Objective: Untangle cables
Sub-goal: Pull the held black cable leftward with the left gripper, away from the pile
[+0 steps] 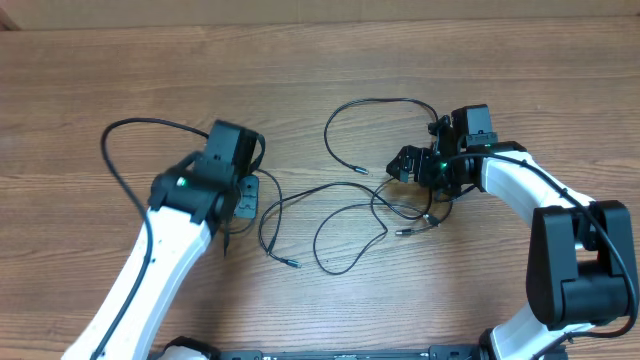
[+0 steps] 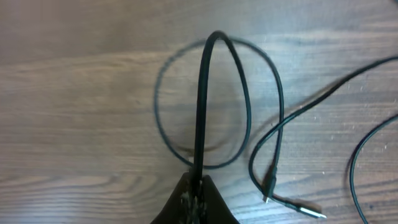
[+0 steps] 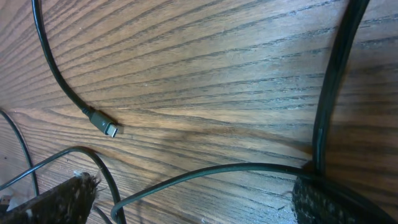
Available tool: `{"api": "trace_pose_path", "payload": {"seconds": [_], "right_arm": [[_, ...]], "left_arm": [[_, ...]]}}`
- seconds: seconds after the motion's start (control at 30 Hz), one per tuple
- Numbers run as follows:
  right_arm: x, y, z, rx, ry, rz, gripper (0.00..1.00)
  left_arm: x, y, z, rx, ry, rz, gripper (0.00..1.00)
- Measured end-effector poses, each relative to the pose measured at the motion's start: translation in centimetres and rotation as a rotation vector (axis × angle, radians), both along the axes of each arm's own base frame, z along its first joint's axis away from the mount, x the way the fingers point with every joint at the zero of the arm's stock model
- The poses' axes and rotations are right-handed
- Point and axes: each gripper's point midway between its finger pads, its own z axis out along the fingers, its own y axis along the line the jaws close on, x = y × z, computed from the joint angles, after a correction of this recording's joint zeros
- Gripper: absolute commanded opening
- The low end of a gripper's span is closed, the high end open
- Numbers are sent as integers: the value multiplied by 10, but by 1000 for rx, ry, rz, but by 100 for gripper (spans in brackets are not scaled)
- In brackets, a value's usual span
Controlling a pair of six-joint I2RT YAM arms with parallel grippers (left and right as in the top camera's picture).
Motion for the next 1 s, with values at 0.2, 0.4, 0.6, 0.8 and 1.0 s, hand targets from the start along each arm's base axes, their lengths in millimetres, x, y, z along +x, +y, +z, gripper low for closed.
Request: {"api": "trace_pose_path", "payload": {"seconds": [0.2,0.4,0.6,0.8,1.0], "right_arm": [[0,0,0,0,0,-1,100],[0,0,0,0,0,-1,100],[0,0,0,0,0,0,100],[0,0,0,0,-1,0,100],[0,0,0,0,-1,0,100]], "left_arm": [[2,-5,-41,-12,147,3,4],[4,-8,-73,1,242,3,5],[6,-10,-99,-10,307,14,6],[10,-10,-108,-73,323,46,49],[22,-17,-108,-132,284,56,51]]}}
